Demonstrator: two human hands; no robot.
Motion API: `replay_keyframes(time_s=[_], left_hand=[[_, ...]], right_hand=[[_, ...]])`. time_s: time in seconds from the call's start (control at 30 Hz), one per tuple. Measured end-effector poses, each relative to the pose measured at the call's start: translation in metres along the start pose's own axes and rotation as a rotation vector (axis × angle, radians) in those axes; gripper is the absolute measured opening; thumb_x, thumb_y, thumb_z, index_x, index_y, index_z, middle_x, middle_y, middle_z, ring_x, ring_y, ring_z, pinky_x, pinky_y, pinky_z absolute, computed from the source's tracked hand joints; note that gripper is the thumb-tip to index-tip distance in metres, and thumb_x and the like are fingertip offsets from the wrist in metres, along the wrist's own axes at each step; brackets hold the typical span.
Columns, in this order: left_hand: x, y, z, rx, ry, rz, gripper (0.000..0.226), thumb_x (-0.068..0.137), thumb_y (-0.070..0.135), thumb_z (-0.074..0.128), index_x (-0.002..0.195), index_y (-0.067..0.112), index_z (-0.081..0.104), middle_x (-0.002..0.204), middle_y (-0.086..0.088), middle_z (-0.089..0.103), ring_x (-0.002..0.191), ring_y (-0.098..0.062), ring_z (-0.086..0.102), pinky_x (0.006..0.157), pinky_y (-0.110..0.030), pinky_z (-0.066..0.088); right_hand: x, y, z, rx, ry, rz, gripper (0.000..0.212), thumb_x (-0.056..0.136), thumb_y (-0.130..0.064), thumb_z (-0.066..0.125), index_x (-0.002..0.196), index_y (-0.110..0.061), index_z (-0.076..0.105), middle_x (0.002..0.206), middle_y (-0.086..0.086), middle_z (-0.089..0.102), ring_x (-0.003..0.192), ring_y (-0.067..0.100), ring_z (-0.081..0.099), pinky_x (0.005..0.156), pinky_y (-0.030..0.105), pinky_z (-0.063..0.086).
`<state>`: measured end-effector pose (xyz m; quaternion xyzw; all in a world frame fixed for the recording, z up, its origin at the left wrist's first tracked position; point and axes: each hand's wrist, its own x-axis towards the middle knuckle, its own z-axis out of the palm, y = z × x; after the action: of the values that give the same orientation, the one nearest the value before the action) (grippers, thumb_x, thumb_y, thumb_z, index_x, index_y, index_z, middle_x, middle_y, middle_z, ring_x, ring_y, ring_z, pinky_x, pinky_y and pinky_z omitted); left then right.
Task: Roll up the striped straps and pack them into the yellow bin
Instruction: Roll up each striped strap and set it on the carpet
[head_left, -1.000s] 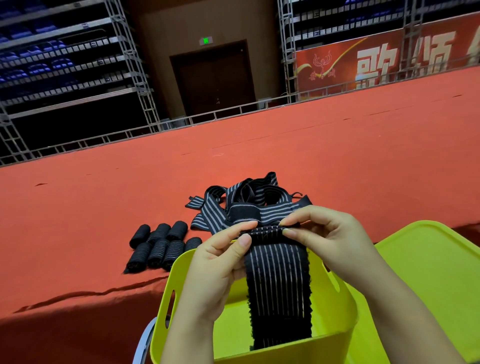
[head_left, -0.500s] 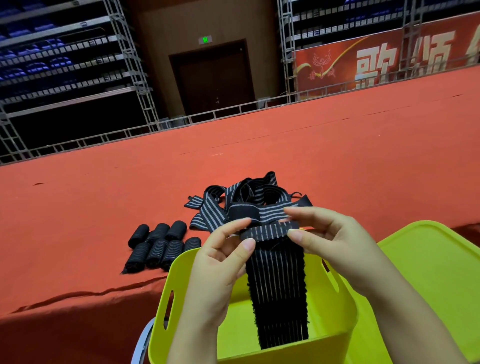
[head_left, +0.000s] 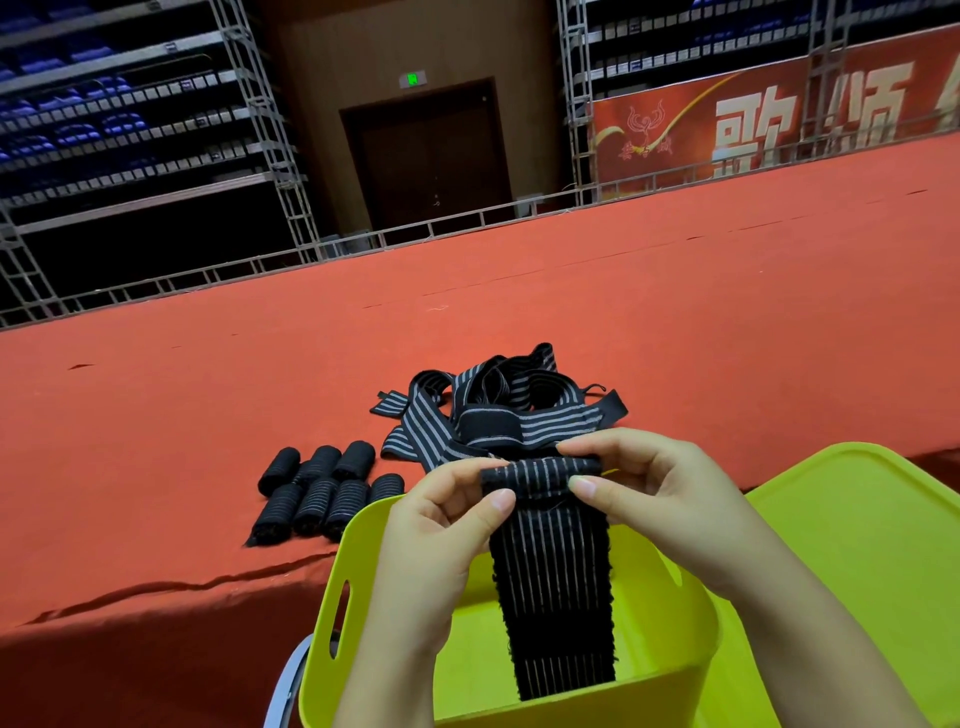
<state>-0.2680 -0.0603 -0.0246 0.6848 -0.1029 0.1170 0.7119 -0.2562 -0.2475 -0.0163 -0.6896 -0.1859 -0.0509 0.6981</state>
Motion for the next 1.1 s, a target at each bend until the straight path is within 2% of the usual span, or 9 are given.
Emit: replay_keyframes(time_s=[0.13,0.23,0.37,0.53,0.6,0.7,0.83,1.0,1.1], left_hand=[[-0.0012,0.0016,0.0023,-0.065,-0.053,-0.068,0.020,0.073,0.020,0.067,0.091,0.024,0.074,0.085,-0.011,0.073,0.076,-0.019,0.068,0.058,-0.027,0.054],[-0.0023,0.0029,0.0041,-0.063,-0.063,-0.099,0.017,0.077,0.028,0.067,0.092,0.028,0.074,0.085,-0.006,0.072,0.074,-0.021,0.064,0.058,-0.027,0.053],[-0.0025,0.0045,0.0064,-0.088,-0.046,-0.118,0.020,0.077,0.035,0.065,0.088,0.022,0.075,0.089,-0.004,0.073,0.073,-0.019,0.066,0.059,-0.027,0.053],[-0.0025,0.0035,0.0055,-0.078,-0.062,-0.120,0.016,0.073,0.034,0.080,0.086,0.024,0.076,0.090,-0.005,0.073,0.080,-0.015,0.068,0.070,-0.032,0.055],[-0.0028,0.0016,0.0038,-0.077,-0.064,-0.102,0.024,0.067,0.036,0.076,0.088,0.025,0.076,0.092,-0.005,0.073,0.087,-0.018,0.068,0.077,-0.036,0.055],[-0.0039,0.0014,0.0025,-0.101,-0.079,-0.064,0.030,0.064,0.034,0.075,0.092,0.022,0.075,0.090,-0.007,0.070,0.089,-0.023,0.064,0.079,-0.039,0.050],[-0.0041,0.0008,0.0019,-0.103,-0.066,-0.035,0.030,0.066,0.025,0.076,0.095,0.025,0.074,0.096,-0.009,0.073,0.093,-0.022,0.066,0.084,-0.041,0.051],[-0.0047,0.0009,0.0021,-0.112,-0.066,-0.006,0.041,0.071,0.009,0.067,0.110,0.022,0.066,0.100,-0.010,0.074,0.094,-0.018,0.070,0.076,-0.027,0.055],[-0.0044,-0.0006,0.0018,-0.111,-0.056,0.001,0.044,0.070,0.007,0.068,0.112,0.019,0.064,0.100,-0.011,0.074,0.094,-0.019,0.070,0.075,-0.026,0.055]], right_hand=[[0.0004,0.0008,-0.0015,-0.053,0.034,-0.052,0.025,0.083,0.001,0.067,0.091,-0.022,0.072,0.093,0.000,0.074,0.083,0.010,0.069,0.072,0.021,0.053],[0.0005,0.0004,-0.0018,-0.132,0.057,-0.103,0.027,0.082,0.002,0.068,0.089,-0.023,0.072,0.092,-0.005,0.072,0.087,0.011,0.067,0.079,0.023,0.052],[0.0000,-0.0007,-0.0003,-0.188,0.056,-0.156,0.031,0.079,0.008,0.068,0.085,-0.022,0.071,0.089,-0.014,0.071,0.085,-0.001,0.065,0.077,0.011,0.046],[-0.0002,-0.0002,-0.0001,-0.111,0.060,-0.153,0.034,0.075,0.015,0.067,0.078,-0.018,0.071,0.093,-0.009,0.073,0.087,0.001,0.067,0.077,0.010,0.047],[-0.0006,0.0011,-0.0010,-0.054,0.044,-0.142,0.032,0.074,0.015,0.069,0.078,-0.017,0.071,0.099,-0.008,0.073,0.093,0.003,0.068,0.079,0.011,0.048],[-0.0031,0.0002,-0.0033,0.079,-0.010,-0.079,0.020,0.067,-0.006,0.076,0.085,-0.014,0.072,0.101,-0.003,0.074,0.088,0.006,0.069,0.075,0.014,0.050],[-0.0036,0.0007,-0.0030,0.107,-0.001,-0.032,0.027,0.068,-0.016,0.081,0.094,-0.016,0.072,0.094,0.001,0.073,0.081,0.007,0.066,0.069,0.015,0.050],[-0.0037,0.0023,-0.0021,0.112,0.007,0.031,0.034,0.077,0.002,0.073,0.104,-0.018,0.068,0.090,-0.008,0.074,0.075,0.003,0.067,0.066,0.013,0.049],[-0.0044,0.0012,-0.0015,0.073,0.009,0.035,0.031,0.078,0.005,0.069,0.100,-0.017,0.070,0.094,-0.002,0.075,0.083,0.011,0.070,0.074,0.020,0.054]])
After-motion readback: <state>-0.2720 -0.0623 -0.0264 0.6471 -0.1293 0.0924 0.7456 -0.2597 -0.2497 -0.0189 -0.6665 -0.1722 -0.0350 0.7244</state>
